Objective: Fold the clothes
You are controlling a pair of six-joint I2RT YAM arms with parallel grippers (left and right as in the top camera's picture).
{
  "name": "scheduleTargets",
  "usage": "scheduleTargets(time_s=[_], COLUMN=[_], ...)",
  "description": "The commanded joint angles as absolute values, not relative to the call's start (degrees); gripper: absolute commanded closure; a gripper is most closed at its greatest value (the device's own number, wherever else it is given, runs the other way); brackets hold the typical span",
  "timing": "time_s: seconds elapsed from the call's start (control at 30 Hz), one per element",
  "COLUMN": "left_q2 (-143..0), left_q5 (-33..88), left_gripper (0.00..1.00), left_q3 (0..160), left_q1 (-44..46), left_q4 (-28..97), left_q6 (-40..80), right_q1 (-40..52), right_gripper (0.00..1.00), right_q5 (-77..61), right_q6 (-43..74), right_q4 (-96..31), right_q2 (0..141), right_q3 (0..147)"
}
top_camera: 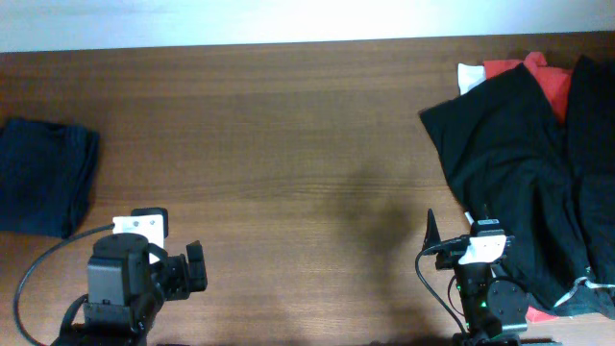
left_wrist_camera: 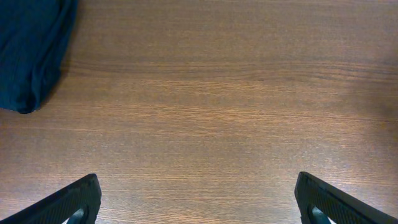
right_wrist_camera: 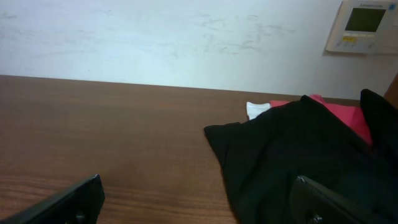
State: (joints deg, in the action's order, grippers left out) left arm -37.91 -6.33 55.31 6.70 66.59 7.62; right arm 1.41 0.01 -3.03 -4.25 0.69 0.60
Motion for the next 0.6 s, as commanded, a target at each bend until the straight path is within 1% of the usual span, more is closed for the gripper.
scheduleTargets(time_s=[0.0,0.23,0.33,0.4,0.47,0.57], left_q2=[-37.69,-36.36,-28.32,-16.82,-9.56,-4.27], left_q5=[-6.92,-7.84,-12.19,-11.60,-11.40,-11.40], left_gripper=[0.01,0.01,0.01,0.01,0.01,0.01], left_q3=[55.18,55.16,50.15,37.65,26.52,14.59], left_q1=[6.87,6.87,6.48,6.33,6.33,6.20], left_q4=[66.65,67.51,65.73,55.16,44.23,27.55], left_q6=[8.12,8.10,8.08,8.10,8.10,8.10], right_q1=[0.99,0.99,0.99,0.99,0.99,0.99], right_gripper=[0.01,0.01,0.01,0.01,0.01,0.01], right_q5=[0.51,0.51,0.51,0.51,0.51,0.51], right_q6=[-3.16,-3.16,-3.16,-3.16,-3.16,-3.16], right_q4=[-4.69,-4.69,-4.69,-4.67,-4.67,-4.67], right_q2=[0.21,0.21,0.21,0.21,0.21,0.21], right_q3=[0.32,0.32,0.32,0.32,0.32,0.32])
